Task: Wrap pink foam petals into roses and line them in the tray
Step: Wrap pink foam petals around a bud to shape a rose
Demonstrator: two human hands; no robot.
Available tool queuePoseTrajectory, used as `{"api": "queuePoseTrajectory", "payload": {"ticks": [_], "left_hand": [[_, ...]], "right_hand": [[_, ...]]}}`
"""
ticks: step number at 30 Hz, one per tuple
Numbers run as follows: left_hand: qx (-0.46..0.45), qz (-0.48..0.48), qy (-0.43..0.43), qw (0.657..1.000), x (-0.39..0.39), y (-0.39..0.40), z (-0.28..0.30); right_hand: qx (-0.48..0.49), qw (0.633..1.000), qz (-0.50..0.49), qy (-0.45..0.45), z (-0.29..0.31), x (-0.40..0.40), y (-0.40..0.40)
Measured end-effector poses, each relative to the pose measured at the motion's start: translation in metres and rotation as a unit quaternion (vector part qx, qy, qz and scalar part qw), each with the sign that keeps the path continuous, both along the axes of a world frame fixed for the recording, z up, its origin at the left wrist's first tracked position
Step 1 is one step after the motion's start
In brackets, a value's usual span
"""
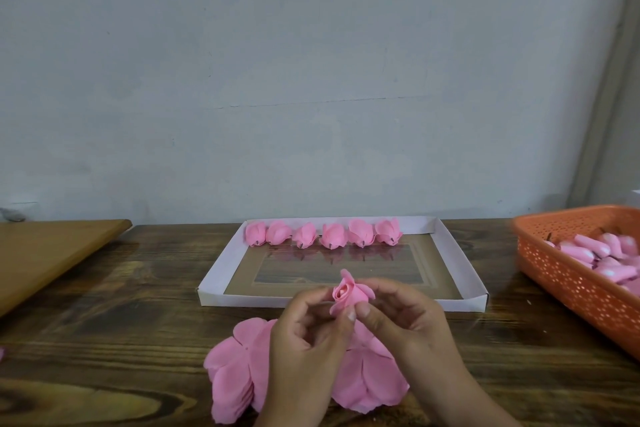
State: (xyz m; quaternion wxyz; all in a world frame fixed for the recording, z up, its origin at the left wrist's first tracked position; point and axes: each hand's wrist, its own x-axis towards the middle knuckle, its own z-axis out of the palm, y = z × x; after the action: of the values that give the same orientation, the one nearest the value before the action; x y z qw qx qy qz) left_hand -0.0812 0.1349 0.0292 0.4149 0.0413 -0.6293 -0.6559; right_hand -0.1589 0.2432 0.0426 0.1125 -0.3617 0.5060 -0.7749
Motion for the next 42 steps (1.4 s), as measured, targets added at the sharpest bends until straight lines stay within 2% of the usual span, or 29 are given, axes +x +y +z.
{"api": "queuePoseTrajectory", "payload": {"ticks": [6,12,17,24,32,42], "left_hand": [[0.009,0.007,0.0,1.0,0.0,0.001,0.002],[0.006,-0.054,-0.03,0.998,0.005,-0.004,0.008],[-0.033,-0.073,-0.058,0.995,0.007,-0.014,0.008],[-0.103,-0.122,-0.088,0.983,0.008,-0.013,0.009],[-0.107,-0.1,-0.052,0.988,0.005,-0.013,0.007],[-0.142,-0.09,-0.069,0.983,0.006,-0.017,0.007]], "right_hand": [[0.0,0.998,0.052,-0.048,-0.002,-0.003,0.001],[0.007,0.989,0.08,-0.124,-0.006,-0.012,0.001],[0.014,0.965,0.183,-0.189,-0.004,-0.02,0.011],[0.041,0.941,0.261,-0.21,0.0,-0.027,0.02],[0.052,0.933,0.273,-0.229,-0.003,-0.029,0.021],[0.055,0.922,0.314,-0.219,-0.001,-0.03,0.023]]}}
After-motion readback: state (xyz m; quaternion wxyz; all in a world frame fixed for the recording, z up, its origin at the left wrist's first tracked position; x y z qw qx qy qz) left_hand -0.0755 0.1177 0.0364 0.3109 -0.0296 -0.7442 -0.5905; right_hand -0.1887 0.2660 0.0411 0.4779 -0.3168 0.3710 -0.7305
